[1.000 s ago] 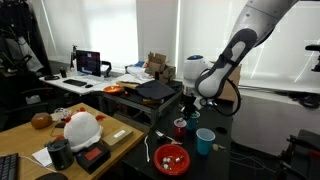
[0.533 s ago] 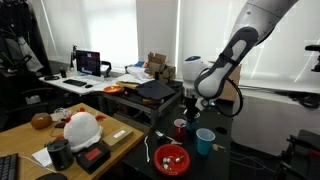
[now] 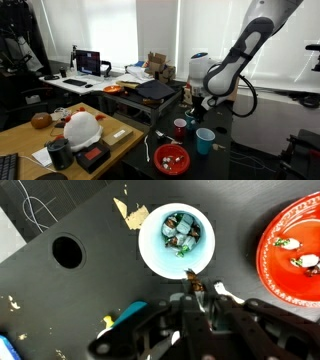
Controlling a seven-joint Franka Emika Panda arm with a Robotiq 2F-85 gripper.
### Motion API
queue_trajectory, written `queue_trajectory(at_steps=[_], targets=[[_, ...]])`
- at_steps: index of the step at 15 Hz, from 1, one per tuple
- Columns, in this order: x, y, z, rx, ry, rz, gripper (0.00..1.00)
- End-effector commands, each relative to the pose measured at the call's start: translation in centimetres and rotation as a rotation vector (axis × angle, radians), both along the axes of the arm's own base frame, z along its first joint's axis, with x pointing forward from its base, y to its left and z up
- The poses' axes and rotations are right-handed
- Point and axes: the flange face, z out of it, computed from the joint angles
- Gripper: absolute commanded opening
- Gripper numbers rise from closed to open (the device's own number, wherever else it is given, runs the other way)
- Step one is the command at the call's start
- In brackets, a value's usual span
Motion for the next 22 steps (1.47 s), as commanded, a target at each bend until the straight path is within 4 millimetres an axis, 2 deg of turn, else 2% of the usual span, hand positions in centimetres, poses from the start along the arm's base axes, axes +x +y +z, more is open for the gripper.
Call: queue_trajectory(at_steps=[1,8,11,17,18,19,22], targets=[[-2.3,-0.4,1.5,-0.027,0.032,-0.066,0.03],[-2.2,-0.5,0.6,-0.078,0.108,-0.090,0.03],[-1.6,-1.2,0.2,-0.096,0.129,-0.107,0.03],[-1.7,-1.1,0.3,-0.142,0.140,-0.130,0.03],[-1.8,-1.0,0.3,-0.146,0.147,-0.126,0.39],[-1.8,-1.0,0.3,-0.155,0.148,-0.125,0.40],[-1.8,-0.7,0.3,-0.169,0.156,-0.108,0.60]])
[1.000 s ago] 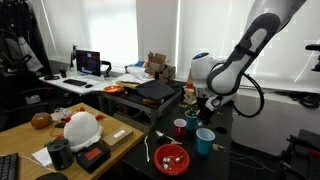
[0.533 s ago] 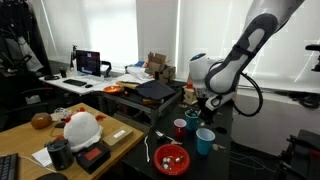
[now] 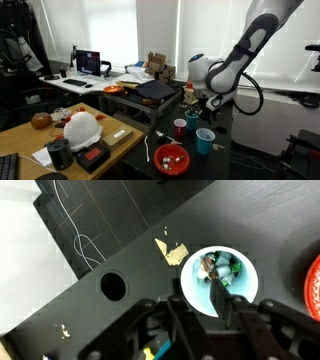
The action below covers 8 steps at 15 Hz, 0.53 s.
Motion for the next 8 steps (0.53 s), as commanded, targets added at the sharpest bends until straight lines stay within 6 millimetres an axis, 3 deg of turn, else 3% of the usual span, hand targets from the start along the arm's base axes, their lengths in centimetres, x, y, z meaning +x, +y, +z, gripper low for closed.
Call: queue_trajectory(at_steps=[1,5,8], targets=[[0.2,0.6,0.5,-0.034,0.009,0.000,0.69],[0.6,2.2,0.6,0.012,-0.020,0.076,0.97],[1.7,4.3,0.6,0.061,-0.040,0.159,1.00]])
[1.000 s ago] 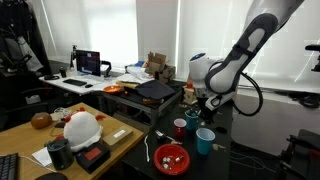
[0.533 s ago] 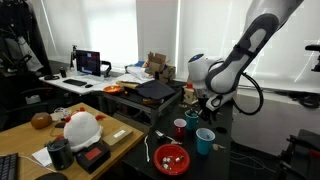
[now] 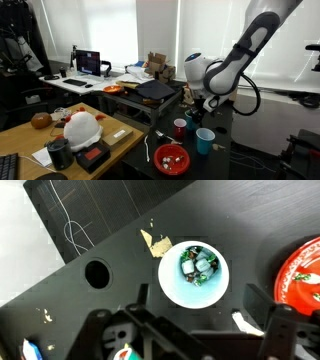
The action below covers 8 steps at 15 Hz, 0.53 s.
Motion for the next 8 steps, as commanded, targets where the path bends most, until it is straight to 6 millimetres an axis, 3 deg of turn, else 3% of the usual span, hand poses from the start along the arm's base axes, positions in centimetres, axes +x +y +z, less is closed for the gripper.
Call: queue_trajectory(at_steps=[1,3,8], targets=[[1.6,2.0,0.3,0.054,-0.029,0.105,1.00],[2.5,3.0,0.2,0.084,-0.040,0.167,1.00],[4.4,3.2,1.0,0.154,-0.060,0.289,1.00]])
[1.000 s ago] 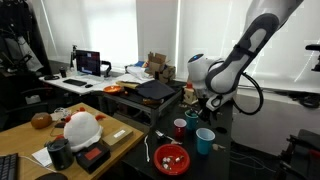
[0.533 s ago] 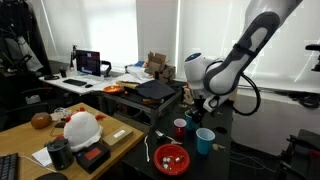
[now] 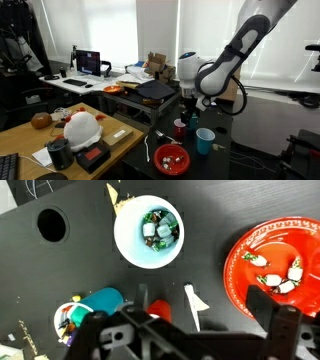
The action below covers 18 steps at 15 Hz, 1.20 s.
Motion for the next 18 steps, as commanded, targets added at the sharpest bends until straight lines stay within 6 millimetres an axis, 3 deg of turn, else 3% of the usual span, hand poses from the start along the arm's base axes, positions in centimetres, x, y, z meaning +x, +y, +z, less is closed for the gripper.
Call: queue_trajectory(at_steps=[1,10,18], targets=[[1.8,-0.4,1.3,0.064,-0.017,0.093,1.00],[5.3,-1.8,6.3,0.172,0.002,0.254,1.00],[4.2,-0.5,12.8,0.157,0.044,0.175,1.00]])
